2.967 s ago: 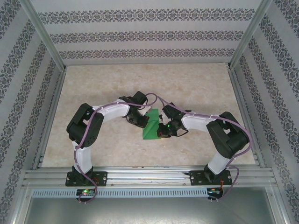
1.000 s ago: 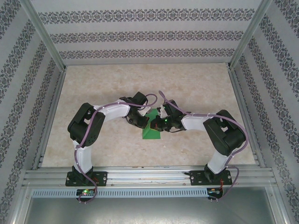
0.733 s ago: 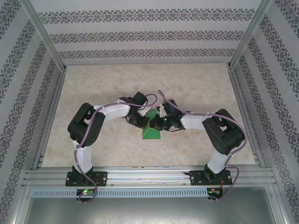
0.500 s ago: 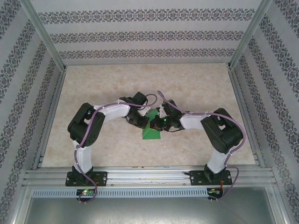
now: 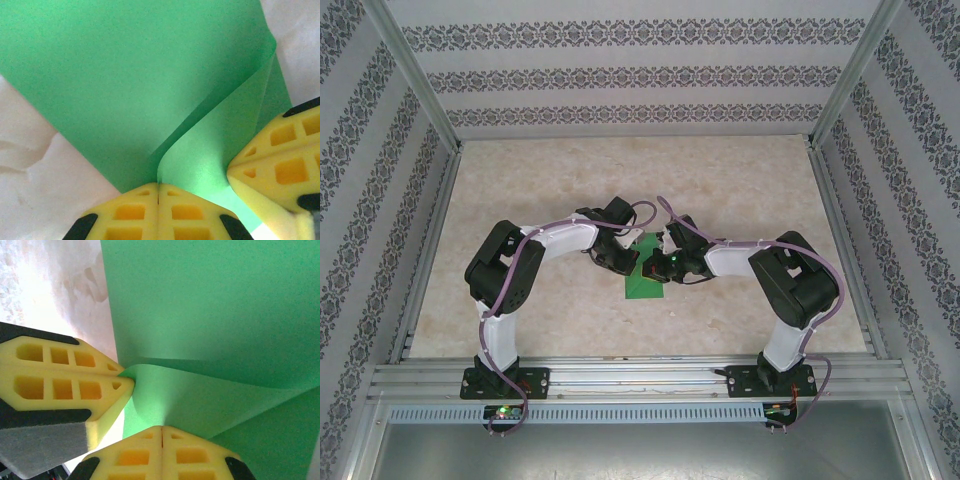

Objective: Fold a paper plane with a square sheet of paper (fold left side to right side)
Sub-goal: Fold the triangle a second time at the center of the table.

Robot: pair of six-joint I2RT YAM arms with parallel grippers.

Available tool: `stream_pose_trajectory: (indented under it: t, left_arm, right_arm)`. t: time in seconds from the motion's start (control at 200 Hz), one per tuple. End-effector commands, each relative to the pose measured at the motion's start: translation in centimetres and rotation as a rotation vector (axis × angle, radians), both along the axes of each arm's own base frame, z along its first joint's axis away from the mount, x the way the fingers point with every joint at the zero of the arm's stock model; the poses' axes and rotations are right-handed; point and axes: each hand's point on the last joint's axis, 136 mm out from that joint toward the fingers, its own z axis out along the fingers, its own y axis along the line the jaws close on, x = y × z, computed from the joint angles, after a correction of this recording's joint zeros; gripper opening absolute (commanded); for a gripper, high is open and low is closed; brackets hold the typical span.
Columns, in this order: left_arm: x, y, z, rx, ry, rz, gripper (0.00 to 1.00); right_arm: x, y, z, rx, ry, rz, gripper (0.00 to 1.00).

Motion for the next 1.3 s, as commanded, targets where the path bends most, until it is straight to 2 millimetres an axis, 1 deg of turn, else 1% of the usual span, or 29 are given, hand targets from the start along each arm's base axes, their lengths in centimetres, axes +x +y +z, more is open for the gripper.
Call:
stream_pose_trajectory:
  t: [0.0,0.29,0.385,0.475,0.555,0.605,0.685,0.779,0.864,0.979,1.039,1.099,1.184,1.294]
  left_arm:
    - [-0.6,1.2,-1.5,0.049,0.021,-0.008,0.01]
    - [-0.1,1.0,-1.4,0.048,0.012,0.004,0.01]
    - [0.2,0.8,-1.1,0.042,0.004,0.013,0.04]
    - [0.7,0.4,-0.5,0.022,-0.007,0.023,0.06]
    - [1.2,-0.1,0.6,-0.003,-0.026,0.034,0.09]
    - [1.6,-0.5,1.4,-0.022,-0.041,0.039,0.15]
    - [2.2,-0.8,2.9,-0.046,-0.068,0.052,0.19]
    - [2.7,-0.6,4.6,-0.05,-0.11,0.069,0.28]
    - [2.8,0.1,6.1,-0.042,-0.14,0.091,0.32]
    - [1.7,0.8,7.6,-0.046,-0.137,0.109,0.31]
    - [0.7,0.9,8.2,-0.07,-0.115,0.122,0.28]
    - [-0.6,0.9,8.3,-0.104,-0.078,0.132,0.24]
    - [-2.6,0.3,8.2,-0.171,-0.015,0.152,0.19]
    - [-4.9,-1.4,7.9,-0.282,0.095,0.174,0.16]
  right_arm:
    - [-0.4,-0.4,-1.0,-0.045,0.021,-0.002,0.0]
    - [-1.2,-1.2,-2.0,-0.079,0.061,-0.019,0.0]
    - [-1.4,-1.5,-2.4,-0.098,0.083,-0.03,0.0]
    - [-1.8,-1.9,-2.8,-0.117,0.104,-0.039,0.0]
    - [-2.0,-2.2,-3.1,-0.134,0.12,-0.049,0.0]
    - [-2.1,-2.4,-3.2,-0.14,0.127,-0.054,0.0]
    - [-2.1,-2.4,-3.4,-0.141,0.134,-0.056,0.0]
    - [-2.2,-2.4,-3.4,-0.141,0.137,-0.058,0.0]
    - [-2.2,-2.4,-3.4,-0.138,0.139,-0.061,0.0]
    - [-2.1,-2.3,-3.2,-0.129,0.137,-0.063,0.0]
    - [-2.0,-2.3,-3.1,-0.124,0.137,-0.065,0.0]
    - [-2.0,-2.3,-3.1,-0.122,0.136,-0.065,0.0]
    - [-2.0,-2.3,-3.1,-0.122,0.137,-0.066,0.0]
    - [-2.1,-2.3,-3.2,-0.12,0.14,-0.064,0.0]
